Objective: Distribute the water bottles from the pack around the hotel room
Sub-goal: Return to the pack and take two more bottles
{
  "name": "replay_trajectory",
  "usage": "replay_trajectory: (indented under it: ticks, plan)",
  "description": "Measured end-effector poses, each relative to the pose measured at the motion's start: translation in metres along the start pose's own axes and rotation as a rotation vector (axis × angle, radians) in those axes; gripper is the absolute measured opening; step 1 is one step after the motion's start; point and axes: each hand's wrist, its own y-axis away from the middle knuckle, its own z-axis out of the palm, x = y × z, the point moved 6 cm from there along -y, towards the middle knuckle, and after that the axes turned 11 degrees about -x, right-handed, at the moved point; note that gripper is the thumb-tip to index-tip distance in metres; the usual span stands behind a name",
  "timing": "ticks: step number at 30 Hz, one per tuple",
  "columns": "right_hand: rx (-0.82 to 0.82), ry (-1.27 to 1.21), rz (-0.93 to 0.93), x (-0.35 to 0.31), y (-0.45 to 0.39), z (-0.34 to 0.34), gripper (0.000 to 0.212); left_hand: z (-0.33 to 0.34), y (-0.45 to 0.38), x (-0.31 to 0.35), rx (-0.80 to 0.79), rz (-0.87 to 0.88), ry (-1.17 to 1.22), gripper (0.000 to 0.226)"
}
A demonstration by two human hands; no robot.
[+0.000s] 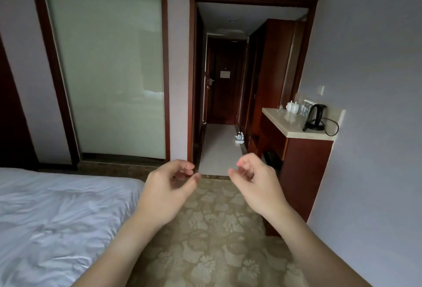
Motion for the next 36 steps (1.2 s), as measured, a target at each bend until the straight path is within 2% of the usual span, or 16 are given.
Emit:
replay_trajectory:
  ticks: [4, 7, 15, 19, 23, 30, 36]
  plan:
    - [0.018, 0.049, 0.019, 0.029, -0.096, 0.014, 0.021, 0.012, -0.101, -0.050, -0.005, 0.002, 0.119, 0.004]
    - [0.047, 0.058, 0.051, 0.061, -0.160, 0.013, 0.019, 0.033, -0.179, -0.076, -0.052, 0.028, 0.127, 0.006]
    - [0.073, 0.043, 0.160, 0.198, -0.313, 0.014, 0.017, 0.122, -0.363, -0.153, -0.144, 0.021, 0.074, 0.008]
    - [0.081, -0.002, 0.128, 0.280, -0.406, 0.016, 0.018, 0.175, -0.458, -0.197, -0.135, -0.015, 0.050, 0.008]
    - [0.052, -0.043, 0.080, 0.352, -0.508, 0.019, 0.018, 0.216, -0.560, -0.230, -0.137, -0.004, -0.059, 0.019]
    - [-0.026, -0.020, 0.050, 0.428, -0.687, 0.026, 0.021, 0.244, -0.726, -0.285, -0.098, -0.050, -0.097, 0.023]
    - [-0.020, -0.041, 0.051, 0.496, -0.834, 0.059, 0.021, 0.264, -0.864, -0.378, -0.061, -0.038, -0.052, 0.020]
